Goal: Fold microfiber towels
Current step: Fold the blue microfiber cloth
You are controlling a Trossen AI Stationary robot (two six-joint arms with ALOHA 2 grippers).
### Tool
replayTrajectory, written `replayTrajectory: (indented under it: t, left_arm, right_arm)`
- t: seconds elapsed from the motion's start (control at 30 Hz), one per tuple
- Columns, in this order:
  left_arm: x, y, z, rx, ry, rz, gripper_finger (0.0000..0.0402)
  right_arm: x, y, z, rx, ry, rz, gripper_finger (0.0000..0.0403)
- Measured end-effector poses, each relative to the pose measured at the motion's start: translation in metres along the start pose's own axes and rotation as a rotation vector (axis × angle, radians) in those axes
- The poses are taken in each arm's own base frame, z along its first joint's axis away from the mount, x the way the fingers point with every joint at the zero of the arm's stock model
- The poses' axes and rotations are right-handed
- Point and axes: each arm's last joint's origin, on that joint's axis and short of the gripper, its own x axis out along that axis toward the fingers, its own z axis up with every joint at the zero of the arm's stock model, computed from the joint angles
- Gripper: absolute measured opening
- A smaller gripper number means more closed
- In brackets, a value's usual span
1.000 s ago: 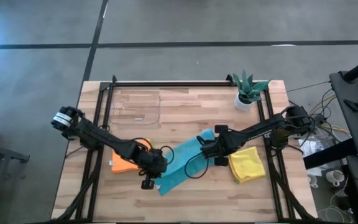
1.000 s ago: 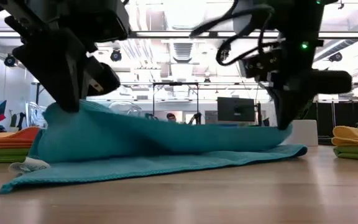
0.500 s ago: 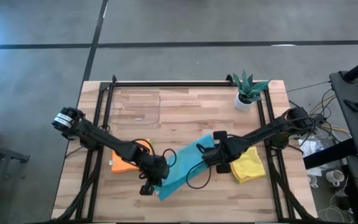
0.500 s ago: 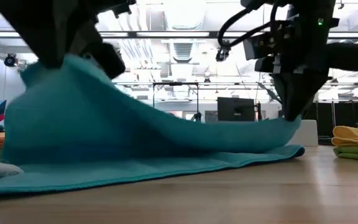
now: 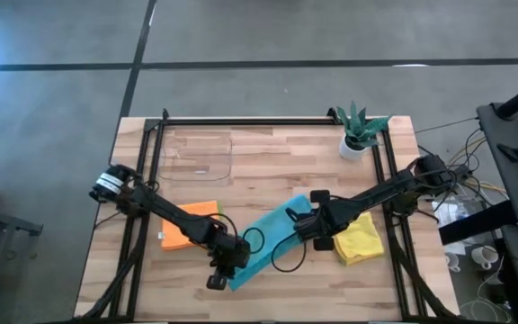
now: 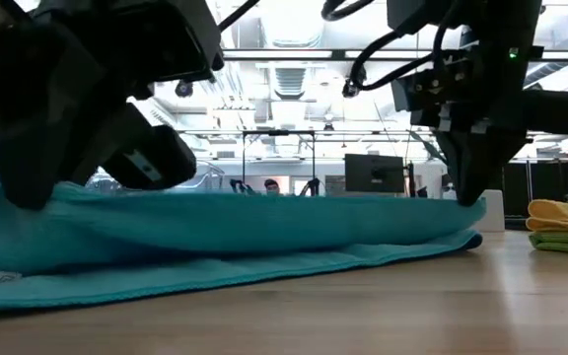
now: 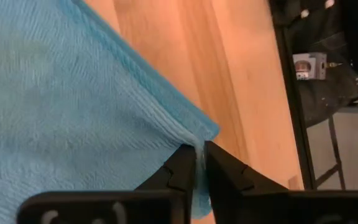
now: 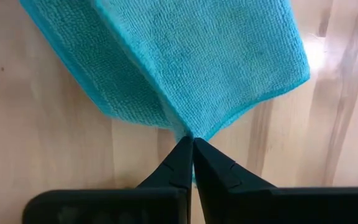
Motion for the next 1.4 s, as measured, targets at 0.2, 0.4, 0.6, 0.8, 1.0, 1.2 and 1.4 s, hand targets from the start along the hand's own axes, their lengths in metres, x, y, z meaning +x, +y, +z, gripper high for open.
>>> replayTrajectory:
  t: [0.2,0.4,0.6,0.8,1.0,1.2,1.4]
  left_arm:
    - [-0.004,-0.004,-0.002,-0.052,0.026,-0.047,0.0083]
    - [-0.023,-0.017,-0.001,-0.048,0.009,-0.129,0.0129]
    - [-0.046,-0.027,0.003,-0.014,-0.061,-0.139,0.0137]
    - [-0.054,-0.027,0.003,-0.008,-0.136,-0.027,0.0137]
    - [-0.042,-0.014,-0.012,-0.046,-0.097,0.08,0.0137]
    - [-0.043,-0.024,-0.02,-0.12,-0.071,0.067,0.0137]
    - [-0.031,-0.055,-0.035,-0.104,-0.066,0.068,0.0137]
  right_arm:
    - [-0.013,0.004,0.008,0.017,-0.023,0.06,0.0045]
    - [-0.034,0.009,0.015,0.004,-0.053,0.053,0.0092]
    - [-0.039,0.014,0.035,0.062,-0.266,0.076,0.0121]
    - [-0.027,0.029,0.05,0.051,-0.444,0.215,0.0134]
    - [0.005,0.053,0.058,0.029,-0.456,0.228,0.0129]
    - [0.011,0.074,0.066,-0.061,-0.452,0.22,0.0125]
    - [0.012,0.088,0.074,-0.156,-0.483,0.173,0.0129]
